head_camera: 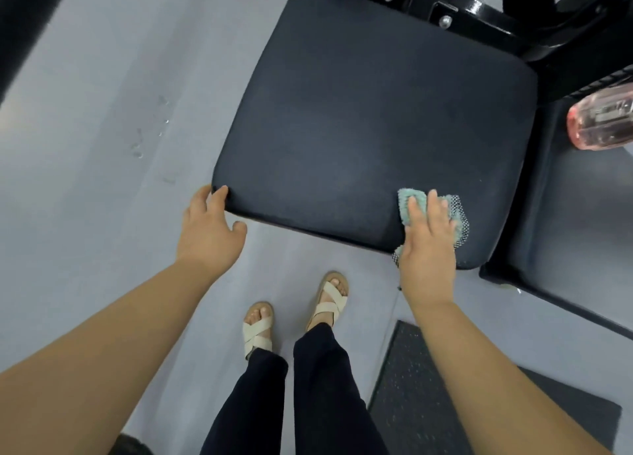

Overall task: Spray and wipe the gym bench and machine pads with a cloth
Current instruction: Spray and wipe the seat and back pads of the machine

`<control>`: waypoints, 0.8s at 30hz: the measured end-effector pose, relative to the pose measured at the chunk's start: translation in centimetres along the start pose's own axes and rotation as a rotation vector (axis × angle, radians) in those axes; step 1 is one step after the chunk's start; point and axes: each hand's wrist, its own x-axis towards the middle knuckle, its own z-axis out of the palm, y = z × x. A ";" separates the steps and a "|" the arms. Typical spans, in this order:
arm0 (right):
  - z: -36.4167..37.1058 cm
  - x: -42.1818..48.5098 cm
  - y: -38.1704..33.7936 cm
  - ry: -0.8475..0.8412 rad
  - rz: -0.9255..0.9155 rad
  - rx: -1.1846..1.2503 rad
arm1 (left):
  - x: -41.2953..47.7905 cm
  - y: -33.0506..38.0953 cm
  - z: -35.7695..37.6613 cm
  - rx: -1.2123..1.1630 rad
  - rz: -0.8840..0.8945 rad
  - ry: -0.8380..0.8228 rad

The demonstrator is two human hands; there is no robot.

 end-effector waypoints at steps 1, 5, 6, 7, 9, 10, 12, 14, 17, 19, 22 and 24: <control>0.9 0.3 -1.2 0.027 0.039 0.009 | 0.0 0.0 0.0 -0.008 0.006 -0.008; 4.2 1.8 -6.4 0.028 -0.008 0.004 | 0.1 1.2 0.8 -0.071 0.003 -0.003; 5.0 2.1 -7.6 0.005 -0.065 0.002 | 0.2 1.5 0.9 -0.086 -0.012 0.005; 5.6 2.3 -8.7 -0.018 -0.134 0.008 | 0.4 1.7 1.0 -0.098 -0.027 0.014; 6.2 2.4 -10.6 -0.102 -0.305 0.020 | 0.3 2.3 1.3 -0.086 -0.016 0.028; 6.4 2.4 -11.2 -0.156 -0.397 0.008 | 0.1 2.5 1.4 -0.064 0.008 0.036; 5.7 2.1 -10.2 -0.234 -0.534 -0.031 | -0.4 3.7 2.0 -0.022 0.093 0.032; 4.2 1.2 -7.0 -0.238 -0.549 -0.088 | -1.4 5.3 2.7 0.001 0.179 -0.015; 0.8 -1.1 0.4 -0.165 -0.338 -0.155 | -2.8 7.9 4.0 0.027 0.295 -0.136; -1.9 -1.9 4.5 -0.090 -0.122 -0.128 | -3.3 9.7 4.9 0.054 0.348 -0.188; -4.0 0.0 6.8 -0.059 0.103 -0.021 | -3.3 11.1 5.7 0.090 0.361 -0.203; -4.4 2.9 6.6 -0.027 0.191 -0.010 | -3.3 11.6 6.1 0.127 0.363 -0.197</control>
